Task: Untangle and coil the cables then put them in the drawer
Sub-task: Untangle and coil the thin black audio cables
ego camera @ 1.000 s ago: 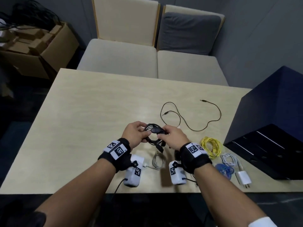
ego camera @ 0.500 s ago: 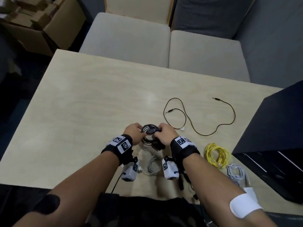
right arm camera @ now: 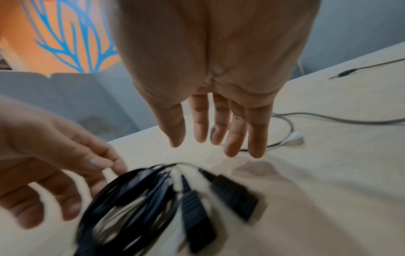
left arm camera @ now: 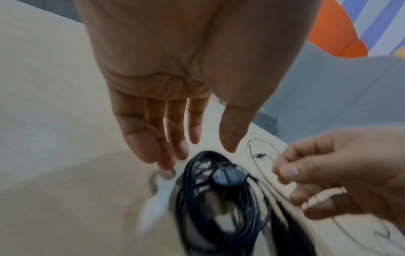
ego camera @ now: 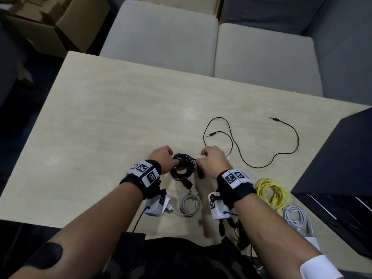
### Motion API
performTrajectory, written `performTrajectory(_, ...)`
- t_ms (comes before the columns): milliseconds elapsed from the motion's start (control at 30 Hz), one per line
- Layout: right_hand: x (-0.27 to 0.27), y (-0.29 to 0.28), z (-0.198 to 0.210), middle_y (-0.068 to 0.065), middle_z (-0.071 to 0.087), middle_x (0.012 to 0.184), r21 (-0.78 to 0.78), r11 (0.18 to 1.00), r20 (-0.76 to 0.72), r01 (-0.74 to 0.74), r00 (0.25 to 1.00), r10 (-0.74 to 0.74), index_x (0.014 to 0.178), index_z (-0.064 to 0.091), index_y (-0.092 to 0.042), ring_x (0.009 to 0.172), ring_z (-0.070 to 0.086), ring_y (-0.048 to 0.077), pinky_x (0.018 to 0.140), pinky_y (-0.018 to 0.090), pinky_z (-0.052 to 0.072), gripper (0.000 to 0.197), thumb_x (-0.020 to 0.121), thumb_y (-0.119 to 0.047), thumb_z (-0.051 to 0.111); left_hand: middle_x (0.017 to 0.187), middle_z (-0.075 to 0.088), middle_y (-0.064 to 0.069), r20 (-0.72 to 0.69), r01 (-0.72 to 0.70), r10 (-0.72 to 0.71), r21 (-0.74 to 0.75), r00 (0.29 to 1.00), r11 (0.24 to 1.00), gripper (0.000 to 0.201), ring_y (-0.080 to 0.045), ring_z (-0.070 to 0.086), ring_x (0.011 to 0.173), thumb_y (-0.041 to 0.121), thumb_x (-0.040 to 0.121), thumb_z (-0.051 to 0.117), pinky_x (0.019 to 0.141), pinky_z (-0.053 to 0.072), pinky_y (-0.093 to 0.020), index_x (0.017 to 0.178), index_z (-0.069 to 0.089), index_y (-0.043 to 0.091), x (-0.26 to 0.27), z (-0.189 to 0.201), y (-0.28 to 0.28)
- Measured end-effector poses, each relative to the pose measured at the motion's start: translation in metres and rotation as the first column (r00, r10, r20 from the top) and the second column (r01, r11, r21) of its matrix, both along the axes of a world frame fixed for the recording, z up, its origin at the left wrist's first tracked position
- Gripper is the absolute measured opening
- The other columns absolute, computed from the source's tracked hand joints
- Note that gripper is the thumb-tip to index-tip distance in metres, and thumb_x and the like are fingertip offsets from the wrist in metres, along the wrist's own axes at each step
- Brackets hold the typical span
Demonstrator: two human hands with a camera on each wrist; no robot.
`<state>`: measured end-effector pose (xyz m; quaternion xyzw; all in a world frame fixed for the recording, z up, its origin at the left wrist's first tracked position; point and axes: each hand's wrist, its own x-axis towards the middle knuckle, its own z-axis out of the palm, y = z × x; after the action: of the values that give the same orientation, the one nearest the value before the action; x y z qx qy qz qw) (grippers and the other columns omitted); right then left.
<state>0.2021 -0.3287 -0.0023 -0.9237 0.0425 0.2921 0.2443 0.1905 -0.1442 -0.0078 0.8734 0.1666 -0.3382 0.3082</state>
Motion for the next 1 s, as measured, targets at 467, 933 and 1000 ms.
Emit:
performTrajectory(467, 0.019, -0.055, -0.015, 0.011, 0.034, 0.135, -0.306, 0.952, 0.028, 0.012, 1.0, -0.004, 0.126, 0.049, -0.025, 0.122, 0.033, 0.033, 0.091, 0.042, 0.042, 0.052, 0.08, -0.037, 0.071, 0.085, 0.058, -0.002, 0.138, -0.13, 0.164, -0.227, 0.977, 0.965, 0.02, -0.026, 0.06, 0.086, 0.03, 0.088, 0.061, 0.072, 0.045, -0.029, 0.103, 0.058, 0.017, 0.018, 0.028, -0.001)
performTrajectory(933, 0.032, -0.07, -0.013, 0.016, 0.06, 0.103, -0.224, 0.974, 0.099, 0.045, 0.995, -0.023, 0.08, 0.061, -0.011, 0.08, 0.055, 0.028, 0.067, 0.027, 0.044, 0.007, 0.081, -0.007, 0.056, 0.074, 0.059, 0.002, 0.165, -0.175, 0.242, -0.34, 0.956, 0.924, 0.019, -0.019, 0.061, 0.071, 0.022, 0.09, 0.059, 0.066, 0.046, -0.029, 0.106, 0.059, 0.012, -0.006, 0.035, 0.01)
performTrajectory(1000, 0.041, -0.074, 0.003, 0.018, 0.062, 0.097, -0.129, 0.985, 0.199, 0.117, 0.976, -0.09, 0.07, 0.056, -0.015, 0.08, 0.056, 0.029, 0.066, 0.026, 0.04, 0.013, 0.08, -0.007, 0.059, 0.076, 0.061, 0.001, 0.186, -0.16, 0.239, -0.36, 0.953, 0.919, 0.019, -0.019, 0.063, 0.071, 0.022, 0.09, 0.058, 0.066, 0.046, -0.029, 0.107, 0.059, 0.012, -0.008, 0.04, 0.013)
